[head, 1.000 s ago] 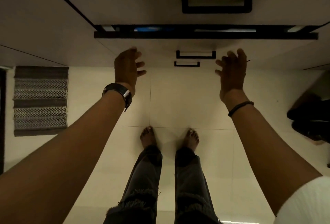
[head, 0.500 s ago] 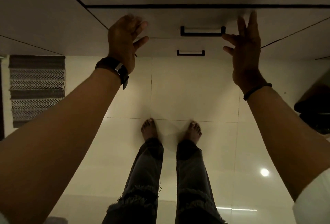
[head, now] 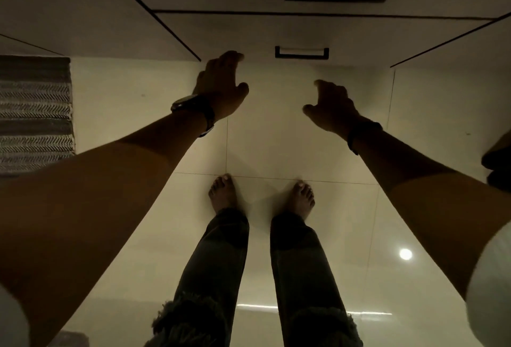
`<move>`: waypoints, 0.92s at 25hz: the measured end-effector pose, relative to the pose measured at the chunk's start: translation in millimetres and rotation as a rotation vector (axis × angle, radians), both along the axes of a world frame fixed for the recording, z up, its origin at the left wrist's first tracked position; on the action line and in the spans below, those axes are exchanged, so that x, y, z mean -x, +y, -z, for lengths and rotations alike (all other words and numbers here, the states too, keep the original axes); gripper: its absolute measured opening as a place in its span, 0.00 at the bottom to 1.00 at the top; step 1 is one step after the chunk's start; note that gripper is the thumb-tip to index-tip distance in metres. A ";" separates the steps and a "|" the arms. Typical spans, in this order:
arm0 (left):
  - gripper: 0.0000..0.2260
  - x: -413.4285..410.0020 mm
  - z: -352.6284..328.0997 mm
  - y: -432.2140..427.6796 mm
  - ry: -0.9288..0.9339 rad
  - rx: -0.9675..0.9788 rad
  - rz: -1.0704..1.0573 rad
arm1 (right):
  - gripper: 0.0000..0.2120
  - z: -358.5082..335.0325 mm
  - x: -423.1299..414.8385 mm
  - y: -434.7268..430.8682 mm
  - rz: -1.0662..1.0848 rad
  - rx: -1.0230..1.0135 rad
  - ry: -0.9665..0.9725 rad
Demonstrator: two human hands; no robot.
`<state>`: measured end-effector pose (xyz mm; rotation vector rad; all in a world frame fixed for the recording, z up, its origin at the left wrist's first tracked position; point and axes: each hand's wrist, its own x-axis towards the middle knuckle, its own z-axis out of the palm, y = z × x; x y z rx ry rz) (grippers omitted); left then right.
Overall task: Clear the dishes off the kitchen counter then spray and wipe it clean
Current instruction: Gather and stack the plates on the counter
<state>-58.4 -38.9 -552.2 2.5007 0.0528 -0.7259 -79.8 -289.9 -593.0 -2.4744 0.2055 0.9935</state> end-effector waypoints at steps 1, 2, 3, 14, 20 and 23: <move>0.28 -1.0 12.2 0.2 0.005 -0.019 0.008 | 0.35 13.7 -6.3 1.7 -0.092 0.053 -0.005; 0.29 -3.4 31.0 2.0 0.004 -0.033 0.002 | 0.36 31.1 -17.2 4.8 -0.163 0.090 -0.060; 0.29 -3.9 43.6 3.2 -0.005 -0.053 0.011 | 0.36 43.8 -28.3 6.6 -0.216 0.123 -0.122; 0.33 33.0 91.8 15.9 -0.296 -0.173 0.074 | 0.35 93.8 -72.4 20.8 -0.113 0.128 -0.105; 0.36 20.1 50.2 20.8 -0.450 -0.321 0.101 | 0.37 74.5 -48.0 21.2 -0.210 0.186 0.069; 0.38 28.4 46.9 42.9 -0.351 -0.388 0.117 | 0.28 37.3 -20.7 27.6 -0.233 0.113 0.080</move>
